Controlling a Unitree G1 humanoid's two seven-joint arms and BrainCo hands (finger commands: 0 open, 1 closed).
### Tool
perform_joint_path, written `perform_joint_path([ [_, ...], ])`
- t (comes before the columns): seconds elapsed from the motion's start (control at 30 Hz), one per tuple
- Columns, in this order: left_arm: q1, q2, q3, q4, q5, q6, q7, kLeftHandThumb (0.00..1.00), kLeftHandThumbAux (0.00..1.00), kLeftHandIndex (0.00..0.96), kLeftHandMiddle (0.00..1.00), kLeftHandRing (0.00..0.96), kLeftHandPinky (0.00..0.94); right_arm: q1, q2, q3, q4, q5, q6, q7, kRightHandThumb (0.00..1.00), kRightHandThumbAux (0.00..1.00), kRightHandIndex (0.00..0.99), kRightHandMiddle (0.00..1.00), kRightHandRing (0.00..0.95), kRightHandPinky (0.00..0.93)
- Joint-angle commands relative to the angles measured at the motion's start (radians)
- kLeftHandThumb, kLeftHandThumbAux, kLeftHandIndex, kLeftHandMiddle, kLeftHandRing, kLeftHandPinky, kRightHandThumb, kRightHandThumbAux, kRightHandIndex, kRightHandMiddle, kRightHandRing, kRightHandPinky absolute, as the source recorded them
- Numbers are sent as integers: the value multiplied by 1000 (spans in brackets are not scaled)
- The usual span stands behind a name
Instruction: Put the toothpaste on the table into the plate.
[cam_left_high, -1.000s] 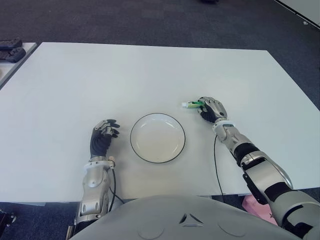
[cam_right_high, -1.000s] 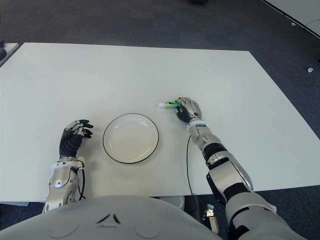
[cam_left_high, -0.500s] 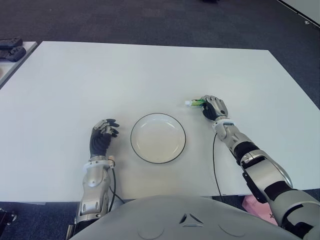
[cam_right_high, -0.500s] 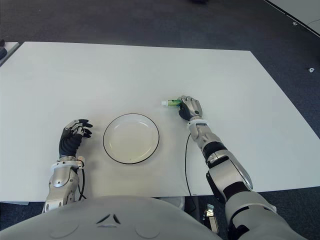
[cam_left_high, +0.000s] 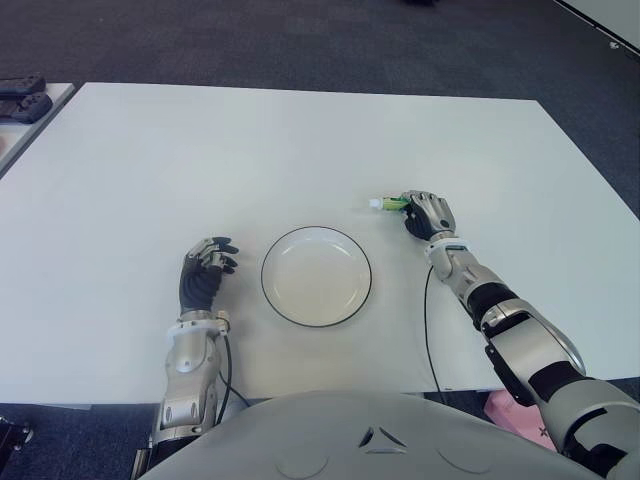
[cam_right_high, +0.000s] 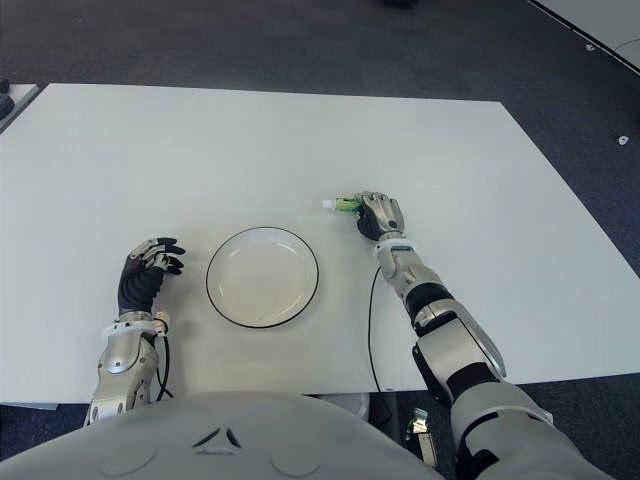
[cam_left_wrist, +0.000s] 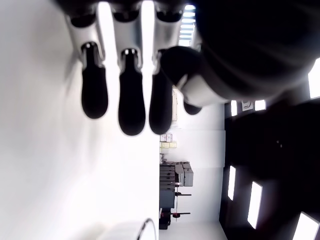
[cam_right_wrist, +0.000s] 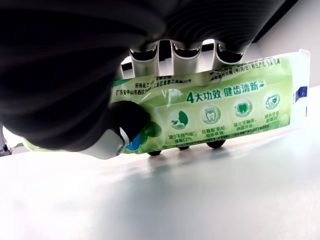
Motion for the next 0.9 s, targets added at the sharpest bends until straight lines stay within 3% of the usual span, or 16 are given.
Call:
perform_joint_path([
  [0.03,4,1,4,22,-5,8,-6,832,682,398,489,587,561,66,16,30,28,-17,-3,33,850,680,393,551,854,841],
  [0.37,4,2,5,23,-1,7,-2,833,682,400,488,584,556,100,10,-3,-66,18,-45,-4,850,680,395,554,848,831],
  [0.5,3,-5,5,19,7,20,12,833,682,402,486,577,548,164,-11,-38,-245,55,-61,27,850,680,396,556,842,826],
  [0.73,2,-10,4,18,5,21,11,834,681,405,484,577,554,315,-13,-100,-678,90,13,144,850,679,397,550,832,837],
  [0.9,-6,0,5,39,1,-4,-2,834,681,406,484,576,550,378,2,-131,-829,112,8,187,848,679,396,542,831,848],
])
